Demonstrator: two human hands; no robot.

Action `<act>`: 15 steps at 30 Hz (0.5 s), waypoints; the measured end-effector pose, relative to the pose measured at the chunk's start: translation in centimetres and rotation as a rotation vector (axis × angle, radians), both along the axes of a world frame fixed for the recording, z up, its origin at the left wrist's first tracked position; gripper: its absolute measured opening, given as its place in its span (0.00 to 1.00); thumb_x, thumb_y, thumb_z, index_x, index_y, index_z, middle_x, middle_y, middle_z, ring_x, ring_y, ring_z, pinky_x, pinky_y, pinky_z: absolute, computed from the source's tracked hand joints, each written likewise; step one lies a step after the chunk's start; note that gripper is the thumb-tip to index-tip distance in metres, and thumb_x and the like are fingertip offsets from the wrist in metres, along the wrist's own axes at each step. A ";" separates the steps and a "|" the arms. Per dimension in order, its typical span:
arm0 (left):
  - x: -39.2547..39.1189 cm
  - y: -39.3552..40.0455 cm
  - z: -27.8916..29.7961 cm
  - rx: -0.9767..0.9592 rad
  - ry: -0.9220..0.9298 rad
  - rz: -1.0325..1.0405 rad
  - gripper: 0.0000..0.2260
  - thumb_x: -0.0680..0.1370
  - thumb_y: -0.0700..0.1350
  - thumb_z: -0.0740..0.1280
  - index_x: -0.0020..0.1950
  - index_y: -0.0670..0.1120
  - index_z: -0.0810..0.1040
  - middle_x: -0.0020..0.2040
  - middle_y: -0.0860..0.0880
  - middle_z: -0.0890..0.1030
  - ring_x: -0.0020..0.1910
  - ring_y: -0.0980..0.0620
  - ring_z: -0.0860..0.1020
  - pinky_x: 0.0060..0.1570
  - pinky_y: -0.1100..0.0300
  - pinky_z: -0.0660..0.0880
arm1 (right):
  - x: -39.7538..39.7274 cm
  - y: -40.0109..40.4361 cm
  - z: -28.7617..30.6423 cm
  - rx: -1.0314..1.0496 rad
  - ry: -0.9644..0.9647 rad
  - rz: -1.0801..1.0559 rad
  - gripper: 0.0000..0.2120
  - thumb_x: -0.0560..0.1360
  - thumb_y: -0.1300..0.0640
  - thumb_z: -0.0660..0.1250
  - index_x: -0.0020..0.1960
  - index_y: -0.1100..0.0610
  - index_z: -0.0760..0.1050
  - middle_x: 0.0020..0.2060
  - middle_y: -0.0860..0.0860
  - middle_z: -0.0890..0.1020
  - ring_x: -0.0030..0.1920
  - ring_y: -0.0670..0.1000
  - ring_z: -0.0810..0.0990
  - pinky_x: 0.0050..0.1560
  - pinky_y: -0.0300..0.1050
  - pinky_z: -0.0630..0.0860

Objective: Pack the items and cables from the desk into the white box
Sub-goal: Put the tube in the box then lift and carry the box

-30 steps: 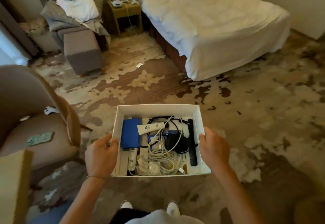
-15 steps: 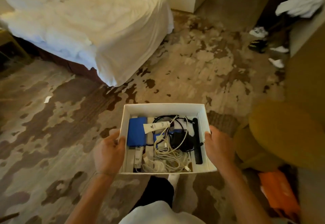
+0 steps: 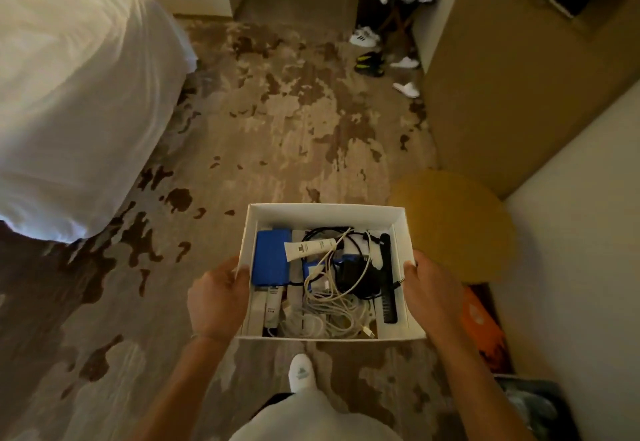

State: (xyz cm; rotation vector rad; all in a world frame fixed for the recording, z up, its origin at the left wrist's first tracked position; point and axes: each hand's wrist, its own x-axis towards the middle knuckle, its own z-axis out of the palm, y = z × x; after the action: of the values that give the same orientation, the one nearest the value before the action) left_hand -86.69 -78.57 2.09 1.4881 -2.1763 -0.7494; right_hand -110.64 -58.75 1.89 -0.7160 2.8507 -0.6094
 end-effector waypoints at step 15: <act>-27.0 0.0 -2.7 0.099 -0.057 -0.215 0.07 0.81 0.46 0.65 0.50 0.50 0.83 0.28 0.53 0.76 0.28 0.50 0.78 0.29 0.63 0.69 | -22.4 5.4 -1.2 0.108 -0.017 -0.183 0.10 0.84 0.53 0.60 0.55 0.57 0.78 0.36 0.46 0.75 0.37 0.47 0.74 0.33 0.38 0.63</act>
State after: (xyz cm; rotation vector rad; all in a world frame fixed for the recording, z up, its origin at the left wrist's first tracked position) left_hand -113.69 -78.61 -0.64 1.3502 -2.4010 -0.9077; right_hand -133.00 -53.34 0.65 -0.4342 2.9277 -0.4777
